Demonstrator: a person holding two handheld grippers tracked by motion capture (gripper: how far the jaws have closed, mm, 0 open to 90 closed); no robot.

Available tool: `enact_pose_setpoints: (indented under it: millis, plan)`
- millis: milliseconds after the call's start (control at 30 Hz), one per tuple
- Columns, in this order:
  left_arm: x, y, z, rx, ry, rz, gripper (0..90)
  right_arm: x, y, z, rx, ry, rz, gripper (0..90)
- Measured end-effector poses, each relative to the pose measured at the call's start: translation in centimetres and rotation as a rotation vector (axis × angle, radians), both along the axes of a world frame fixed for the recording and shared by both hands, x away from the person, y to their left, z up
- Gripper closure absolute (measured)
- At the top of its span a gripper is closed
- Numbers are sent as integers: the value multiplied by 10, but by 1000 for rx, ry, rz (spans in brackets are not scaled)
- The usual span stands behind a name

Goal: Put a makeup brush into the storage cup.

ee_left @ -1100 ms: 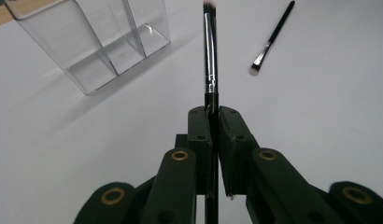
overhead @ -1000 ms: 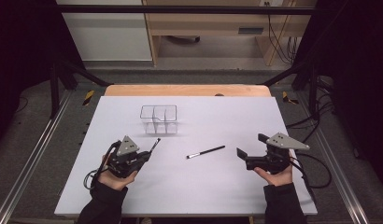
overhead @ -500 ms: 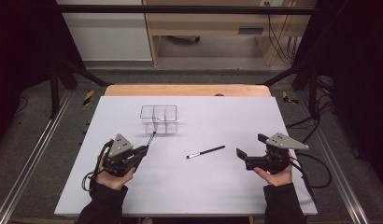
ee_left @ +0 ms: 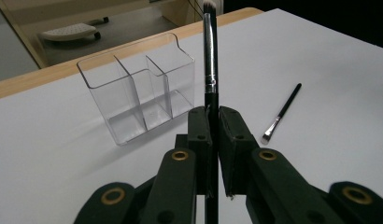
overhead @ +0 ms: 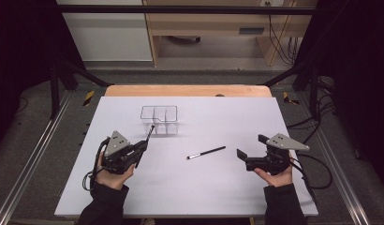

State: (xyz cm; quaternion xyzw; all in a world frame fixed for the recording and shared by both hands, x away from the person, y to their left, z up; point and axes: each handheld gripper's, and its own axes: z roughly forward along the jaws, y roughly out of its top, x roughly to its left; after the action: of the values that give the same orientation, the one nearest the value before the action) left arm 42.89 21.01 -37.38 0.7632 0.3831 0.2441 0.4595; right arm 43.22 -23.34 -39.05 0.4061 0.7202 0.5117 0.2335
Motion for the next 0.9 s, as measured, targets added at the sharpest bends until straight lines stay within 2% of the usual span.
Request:
enact_pose_setpoints:
  millis: [167, 533, 700, 900]
  plan:
    - [9, 0, 6, -26, -9, 12, 832, 0, 0, 0, 1, -1, -3, 25]
    - [22, -8, 22, -46, -49, 23, 832, 0, 0, 0, 3, 0, -2, 25]
    - [27, -9, 25, -70, -56, 28, 832, 0, -1, 0, 4, -2, -3, 25]
    - [34, -12, 29, -78, -67, 32, 832, 1, 0, 0, 1, 2, -2, 25]
